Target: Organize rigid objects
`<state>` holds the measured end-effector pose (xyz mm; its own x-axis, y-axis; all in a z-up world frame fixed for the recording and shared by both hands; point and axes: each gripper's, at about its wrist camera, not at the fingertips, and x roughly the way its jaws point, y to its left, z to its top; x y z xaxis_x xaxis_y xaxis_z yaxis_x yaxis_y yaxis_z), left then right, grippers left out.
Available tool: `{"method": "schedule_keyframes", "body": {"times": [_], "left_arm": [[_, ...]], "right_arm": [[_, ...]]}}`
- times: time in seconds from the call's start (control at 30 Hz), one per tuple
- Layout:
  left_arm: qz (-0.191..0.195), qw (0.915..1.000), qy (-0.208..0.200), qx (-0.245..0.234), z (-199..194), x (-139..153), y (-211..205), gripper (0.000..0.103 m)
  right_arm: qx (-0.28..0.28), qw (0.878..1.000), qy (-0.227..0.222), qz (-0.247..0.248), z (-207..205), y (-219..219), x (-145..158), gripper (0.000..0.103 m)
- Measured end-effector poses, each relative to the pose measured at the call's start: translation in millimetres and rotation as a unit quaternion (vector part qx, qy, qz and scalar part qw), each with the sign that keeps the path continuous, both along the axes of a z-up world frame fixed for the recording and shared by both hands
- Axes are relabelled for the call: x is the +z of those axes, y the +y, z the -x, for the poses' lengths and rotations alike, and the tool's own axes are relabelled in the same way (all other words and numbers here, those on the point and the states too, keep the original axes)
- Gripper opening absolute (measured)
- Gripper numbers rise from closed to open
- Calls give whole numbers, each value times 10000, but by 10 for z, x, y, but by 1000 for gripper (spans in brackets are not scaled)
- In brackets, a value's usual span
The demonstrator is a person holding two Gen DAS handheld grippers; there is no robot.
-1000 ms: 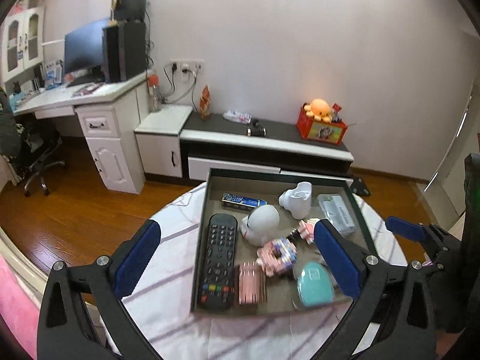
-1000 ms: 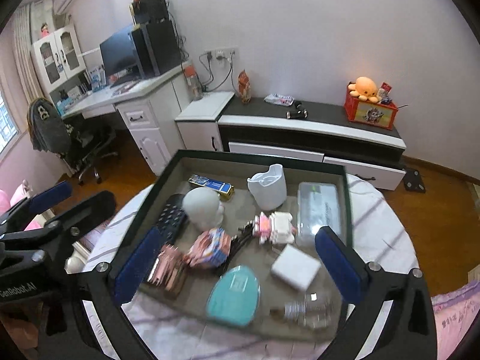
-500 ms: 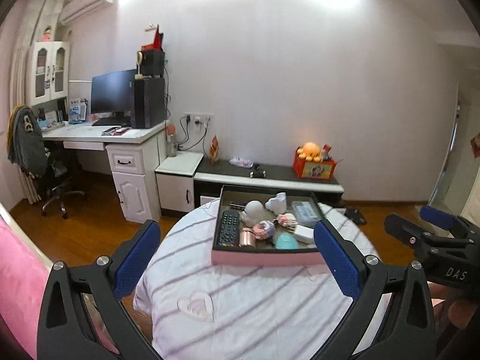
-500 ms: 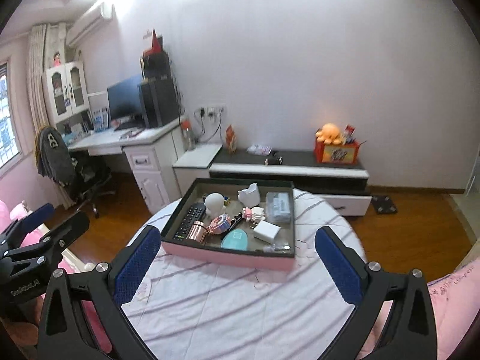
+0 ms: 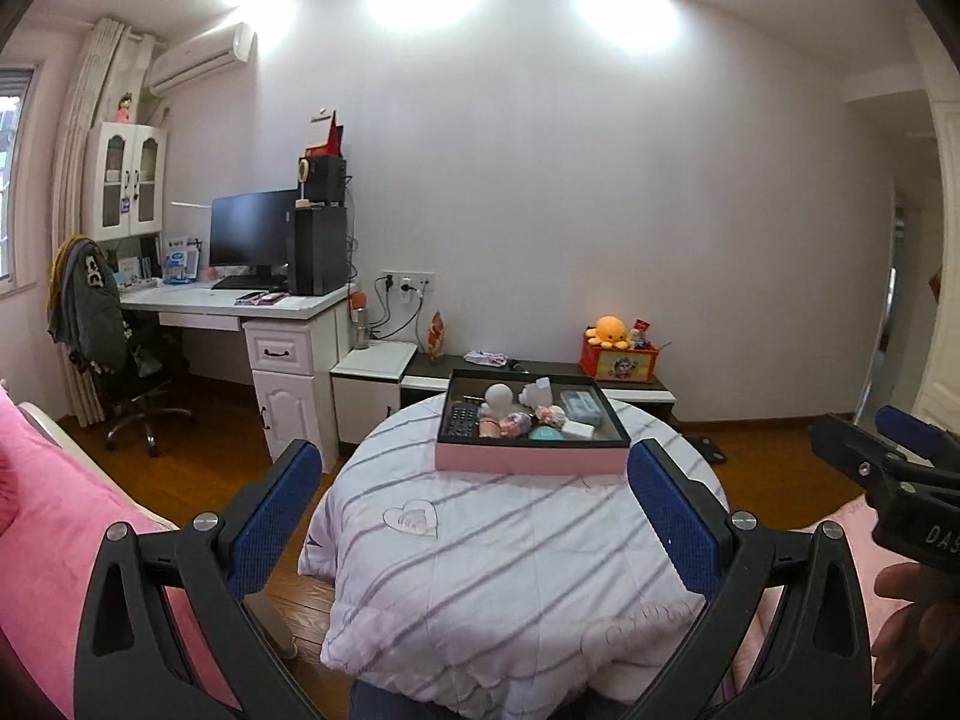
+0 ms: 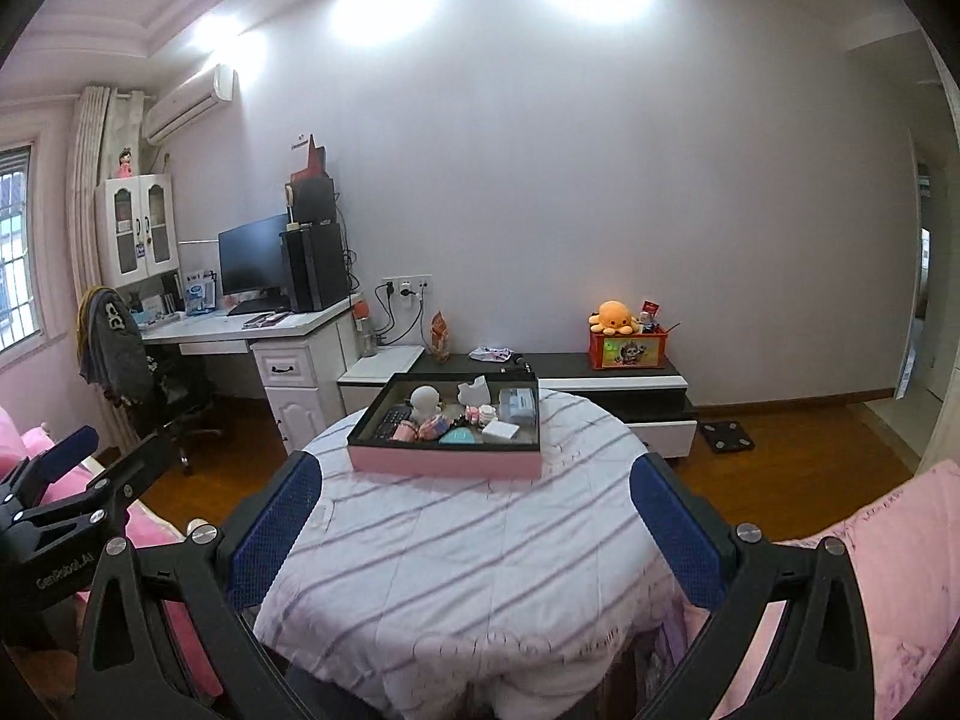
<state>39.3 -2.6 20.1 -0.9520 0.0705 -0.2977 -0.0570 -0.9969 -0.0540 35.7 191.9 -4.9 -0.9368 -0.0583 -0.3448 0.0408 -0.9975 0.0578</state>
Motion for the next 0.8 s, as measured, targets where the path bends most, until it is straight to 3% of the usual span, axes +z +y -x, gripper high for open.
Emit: {"method": "schedule_keyframes", "body": {"times": [0.33,0.8], "left_arm": [[163,9996,249,37,-345,97,136,103],[18,9997,-239,17,-182,-44,124,103]], "right_arm": [[0,9995,243,-219,-350,-152,15,103],[-131,9998,133,-115,-319,-26,-35,103]]}}
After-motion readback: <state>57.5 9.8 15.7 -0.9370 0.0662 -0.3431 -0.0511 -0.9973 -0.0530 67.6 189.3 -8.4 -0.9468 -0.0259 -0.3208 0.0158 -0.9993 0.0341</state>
